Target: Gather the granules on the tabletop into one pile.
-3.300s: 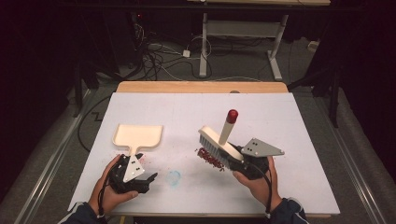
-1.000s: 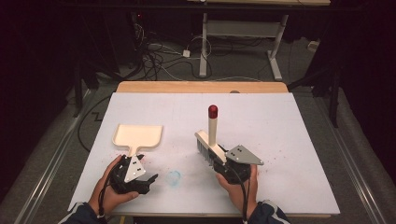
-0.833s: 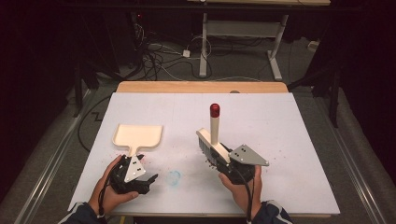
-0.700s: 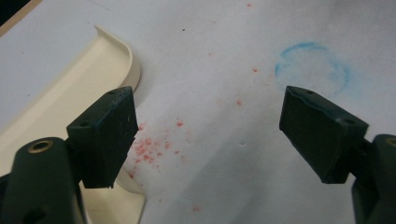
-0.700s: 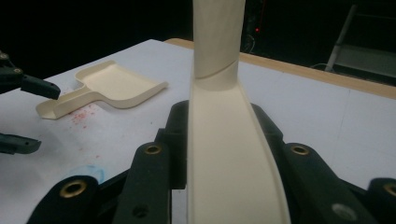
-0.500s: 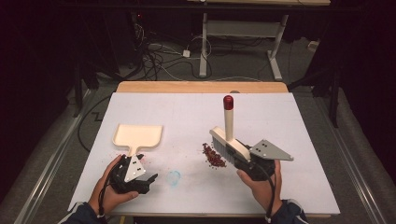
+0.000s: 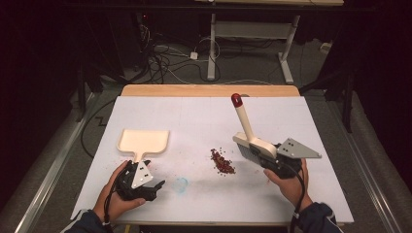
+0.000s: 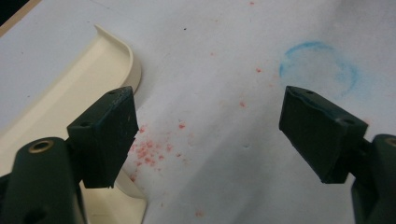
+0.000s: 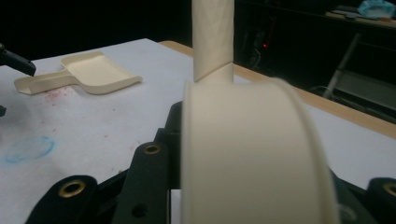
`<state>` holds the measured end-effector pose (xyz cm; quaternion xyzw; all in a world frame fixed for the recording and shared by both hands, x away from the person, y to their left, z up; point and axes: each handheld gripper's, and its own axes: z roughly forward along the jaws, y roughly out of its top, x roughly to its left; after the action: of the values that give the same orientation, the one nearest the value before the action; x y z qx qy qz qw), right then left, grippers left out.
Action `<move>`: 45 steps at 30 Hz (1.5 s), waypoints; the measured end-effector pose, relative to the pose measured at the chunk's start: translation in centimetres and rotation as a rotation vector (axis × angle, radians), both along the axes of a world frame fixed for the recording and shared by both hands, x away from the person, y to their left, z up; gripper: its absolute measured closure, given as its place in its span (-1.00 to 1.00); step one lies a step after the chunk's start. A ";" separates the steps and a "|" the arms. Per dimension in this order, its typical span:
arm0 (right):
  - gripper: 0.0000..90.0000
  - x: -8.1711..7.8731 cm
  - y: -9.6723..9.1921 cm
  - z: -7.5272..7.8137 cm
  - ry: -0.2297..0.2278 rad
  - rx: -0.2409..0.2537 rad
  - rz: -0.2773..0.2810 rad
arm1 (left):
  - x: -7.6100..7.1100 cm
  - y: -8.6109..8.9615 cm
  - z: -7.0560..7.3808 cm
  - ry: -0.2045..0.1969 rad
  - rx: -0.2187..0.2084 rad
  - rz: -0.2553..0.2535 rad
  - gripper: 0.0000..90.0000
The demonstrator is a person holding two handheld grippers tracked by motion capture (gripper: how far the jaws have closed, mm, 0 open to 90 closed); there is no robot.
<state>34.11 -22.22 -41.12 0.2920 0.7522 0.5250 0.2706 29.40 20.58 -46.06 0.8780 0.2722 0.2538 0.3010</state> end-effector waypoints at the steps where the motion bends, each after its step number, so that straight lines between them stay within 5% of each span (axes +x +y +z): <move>1: 0.50 1.2 0.2 -0.4 -0.008 -0.012 0.018 | 0.0 -0.1 0.0 0.001 -0.002 0.000 -0.58; 3: 0.51 2.9 0.4 -0.9 -0.017 -0.017 0.029 | 0.1 -0.1 0.0 0.002 0.001 -0.002 -0.58; 7: 0.51 6.0 0.8 -1.6 0.015 0.118 0.068 | 0.4 0.1 -0.2 0.012 0.005 0.001 -0.57; 13: 0.51 8.0 2.4 -2.6 0.008 0.164 0.079 | 0.2 0.1 -0.3 0.017 0.006 -0.002 -0.57; 20: 0.51 9.1 3.0 -4.3 0.073 0.132 0.087 | 0.2 0.0 -0.4 0.024 0.007 -0.010 -0.56; 23: 0.51 9.0 2.8 -4.5 0.115 0.043 0.088 | 0.1 0.0 -0.4 0.025 0.009 -0.012 -0.56; 27: 0.51 8.9 2.7 -4.3 0.146 0.003 0.080 | 0.1 -0.1 -0.3 0.022 0.018 -0.019 -0.56; 32: 0.51 8.9 3.5 -4.0 0.202 -0.029 0.150 | 0.2 -0.1 -0.4 0.027 0.018 -0.020 -0.56; 36: 0.51 8.5 4.2 -3.8 0.192 -0.069 0.205 | 0.1 -0.1 -0.4 0.028 0.015 -0.022 -0.56; 45: 0.51 7.3 3.2 -4.0 0.157 -0.068 0.339 | 0.0 -0.1 -0.5 0.033 0.018 -0.028 -0.56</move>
<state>41.36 -19.04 -45.14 0.1920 0.8267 0.5130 0.1284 29.42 20.47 -46.52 0.8885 0.2623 0.2375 0.2922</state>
